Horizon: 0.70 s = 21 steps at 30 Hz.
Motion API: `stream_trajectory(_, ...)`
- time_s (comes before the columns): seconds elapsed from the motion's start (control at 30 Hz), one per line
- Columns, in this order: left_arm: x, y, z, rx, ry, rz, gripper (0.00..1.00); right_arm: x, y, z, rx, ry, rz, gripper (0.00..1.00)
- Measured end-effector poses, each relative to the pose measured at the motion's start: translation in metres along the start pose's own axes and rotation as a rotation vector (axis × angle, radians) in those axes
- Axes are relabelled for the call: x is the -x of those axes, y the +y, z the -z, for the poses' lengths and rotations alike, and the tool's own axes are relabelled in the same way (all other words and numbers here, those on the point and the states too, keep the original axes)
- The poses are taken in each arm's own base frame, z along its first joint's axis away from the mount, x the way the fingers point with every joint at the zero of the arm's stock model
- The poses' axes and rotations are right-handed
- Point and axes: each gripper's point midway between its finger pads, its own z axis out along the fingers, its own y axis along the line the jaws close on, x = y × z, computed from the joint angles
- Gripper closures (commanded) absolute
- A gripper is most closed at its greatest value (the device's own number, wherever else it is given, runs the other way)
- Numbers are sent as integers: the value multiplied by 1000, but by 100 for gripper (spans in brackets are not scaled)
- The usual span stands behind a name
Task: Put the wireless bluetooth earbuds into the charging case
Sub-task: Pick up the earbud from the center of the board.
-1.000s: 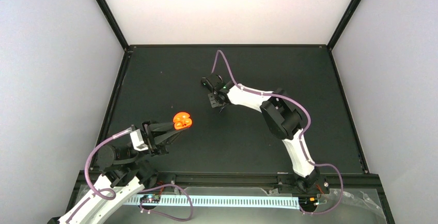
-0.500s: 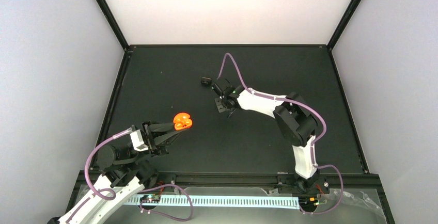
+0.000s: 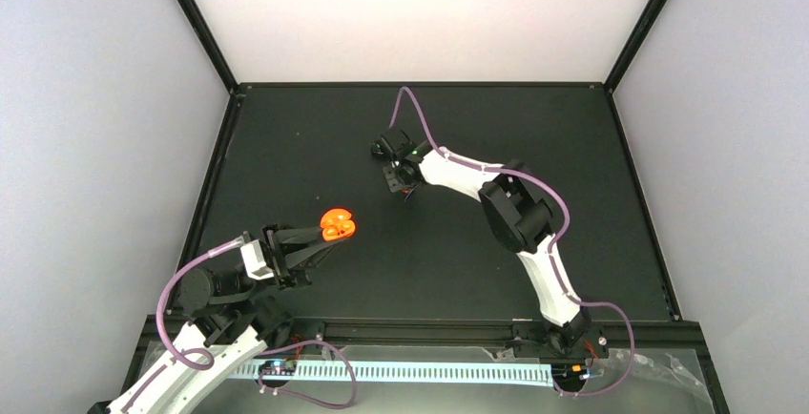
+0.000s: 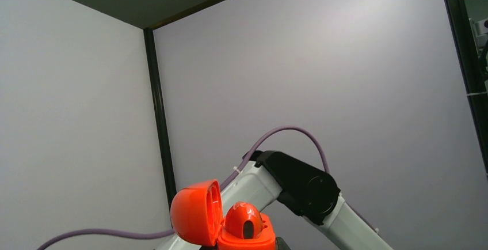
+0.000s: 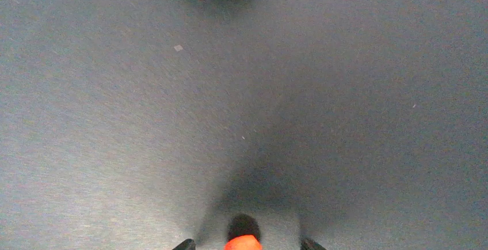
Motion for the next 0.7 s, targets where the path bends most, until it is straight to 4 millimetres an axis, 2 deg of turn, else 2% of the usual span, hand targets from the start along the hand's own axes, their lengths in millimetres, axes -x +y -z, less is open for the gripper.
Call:
stream_trajectory(0.07,0,0,0,0,0,0,98,-8,-4,-8,-18,29,5,55)
stream_trajectory(0.7,0,0,0,-1,0,0,98,-9,-4,-9,-26,45,26,82)
